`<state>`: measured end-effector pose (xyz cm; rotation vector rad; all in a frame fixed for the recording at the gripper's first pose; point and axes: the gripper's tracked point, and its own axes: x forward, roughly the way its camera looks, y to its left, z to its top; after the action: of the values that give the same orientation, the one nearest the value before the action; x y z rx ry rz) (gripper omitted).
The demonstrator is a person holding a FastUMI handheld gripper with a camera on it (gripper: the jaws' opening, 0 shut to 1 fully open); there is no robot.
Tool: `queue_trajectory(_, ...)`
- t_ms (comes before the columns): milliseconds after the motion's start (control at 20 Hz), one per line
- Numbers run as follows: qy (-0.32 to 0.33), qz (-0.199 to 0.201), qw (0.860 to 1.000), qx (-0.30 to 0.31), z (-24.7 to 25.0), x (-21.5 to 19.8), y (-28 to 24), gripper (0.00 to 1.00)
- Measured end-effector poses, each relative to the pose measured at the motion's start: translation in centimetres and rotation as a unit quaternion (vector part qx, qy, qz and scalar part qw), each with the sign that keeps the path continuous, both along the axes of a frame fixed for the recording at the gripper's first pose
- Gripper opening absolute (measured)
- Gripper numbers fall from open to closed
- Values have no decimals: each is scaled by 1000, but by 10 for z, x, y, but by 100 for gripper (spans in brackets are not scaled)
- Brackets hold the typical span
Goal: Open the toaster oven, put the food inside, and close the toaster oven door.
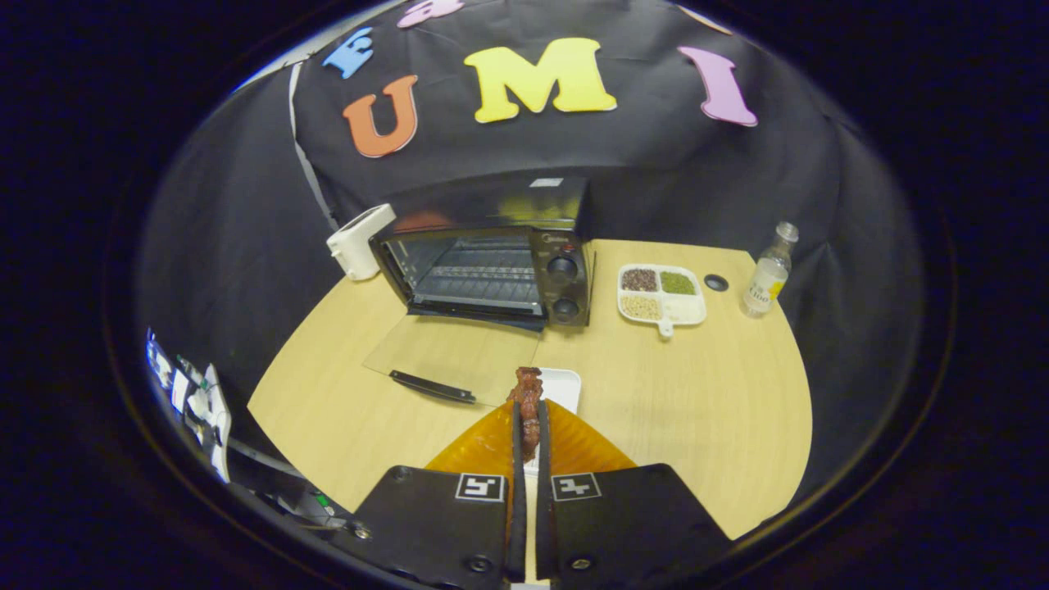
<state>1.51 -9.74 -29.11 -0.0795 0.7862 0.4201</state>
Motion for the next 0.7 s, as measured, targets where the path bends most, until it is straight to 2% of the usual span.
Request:
queue_trajectory(100, -15, 14, 1000, -11, 4, -4, 20, 8)
queue_trajectory(400, -105, 15, 994, -9, 12, 11, 88, 8)
queue_trajectory(500, -118, 11, 993, 10, 7, 17, 112, 8)
queue_trajectory(700, -145, -37, 986, 70, -4, 46, 142, 8)
